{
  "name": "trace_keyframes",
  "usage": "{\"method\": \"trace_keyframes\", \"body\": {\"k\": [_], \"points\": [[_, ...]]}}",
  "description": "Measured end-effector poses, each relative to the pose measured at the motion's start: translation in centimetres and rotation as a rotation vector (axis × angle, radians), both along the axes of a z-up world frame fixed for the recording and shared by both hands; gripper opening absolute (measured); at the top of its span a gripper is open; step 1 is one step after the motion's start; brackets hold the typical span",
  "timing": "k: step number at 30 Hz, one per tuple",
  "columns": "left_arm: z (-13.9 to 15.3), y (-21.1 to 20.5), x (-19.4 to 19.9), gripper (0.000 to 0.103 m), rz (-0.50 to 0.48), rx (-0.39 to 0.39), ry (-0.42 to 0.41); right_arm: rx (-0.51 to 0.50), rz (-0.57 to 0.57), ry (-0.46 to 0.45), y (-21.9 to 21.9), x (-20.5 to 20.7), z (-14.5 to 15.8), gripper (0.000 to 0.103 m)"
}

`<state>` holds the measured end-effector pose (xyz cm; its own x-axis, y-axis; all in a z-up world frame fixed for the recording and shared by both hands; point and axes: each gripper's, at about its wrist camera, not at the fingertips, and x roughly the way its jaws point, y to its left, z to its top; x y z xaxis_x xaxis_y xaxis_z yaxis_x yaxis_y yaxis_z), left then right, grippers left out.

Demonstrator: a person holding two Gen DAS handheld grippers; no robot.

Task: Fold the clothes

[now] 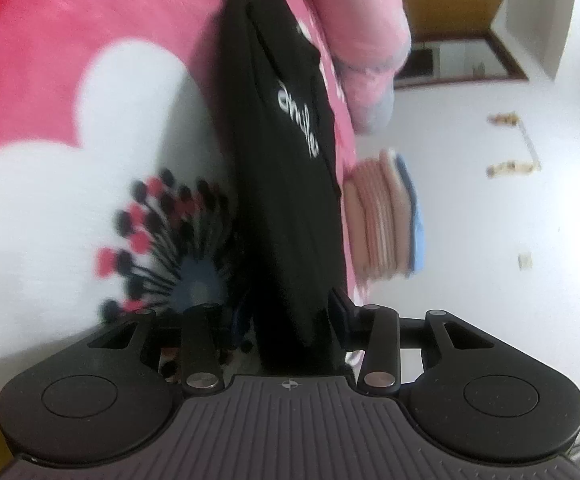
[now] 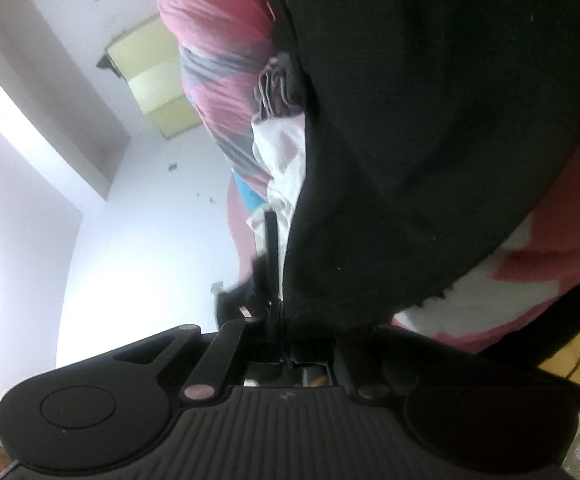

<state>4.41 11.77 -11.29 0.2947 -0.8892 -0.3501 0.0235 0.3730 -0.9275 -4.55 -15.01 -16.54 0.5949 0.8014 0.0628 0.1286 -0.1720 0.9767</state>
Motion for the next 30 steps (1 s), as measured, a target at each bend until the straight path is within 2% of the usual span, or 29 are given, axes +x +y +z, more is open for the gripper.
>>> {"method": "trace_keyframes", "body": {"k": [4,5,6,7,12,16,19,21,25,27,30], "points": [[0.1,-1.5,0.0,0.036,-0.033,0.103,-0.017,-0.055,0.035,-0.032,-0.5,-0.4,0.7,0.009],[0.3,-1.7,-0.1,0.035,-0.032,0.125,-0.026,-0.076,0.041,-0.042,-0.8,-0.6,0.9,0.023],[0.4,-1.8,-0.3,0.034,-0.031,0.14,-0.035,-0.139,0.029,-0.065,-2.0,-1.5,1.8,0.043],[0.6,-1.9,-0.4,0.032,-0.03,0.157,-0.044,-0.202,0.017,-0.087,-3.2,-2.3,2.7,0.049],[1.4,-2.6,-1.1,0.031,-0.044,0.255,-0.11,-0.514,-0.046,-0.199,-9.4,-6.4,6.9,0.049],[2.4,-3.6,-1.5,0.031,-0.082,0.35,-0.18,-0.715,-0.284,-0.236,-17.1,-8.9,11.2,0.049],[3.2,-4.4,-2.1,0.032,-0.095,0.425,-0.228,-0.878,-0.494,-0.19,-23.5,-10.5,13.3,0.05],[3.5,-4.9,-2.4,0.033,-0.099,0.471,-0.256,-0.965,-0.55,-0.126,-26.8,-10.2,13.4,0.05],[3.9,-5.9,-2.8,0.035,-0.087,0.529,-0.28,-1.05,-0.515,-0.019,-31.5,-7.9,11.6,0.048],[4.0,-6.3,-2.9,0.035,-0.077,0.55,-0.286,-1.048,-0.481,-0.008,-33.0,-6.9,10.1,0.044],[4.0,-6.7,-2.9,0.035,-0.061,0.564,-0.286,-1.02,-0.433,0.014,-33.1,-5.2,8.3,0.04]]}}
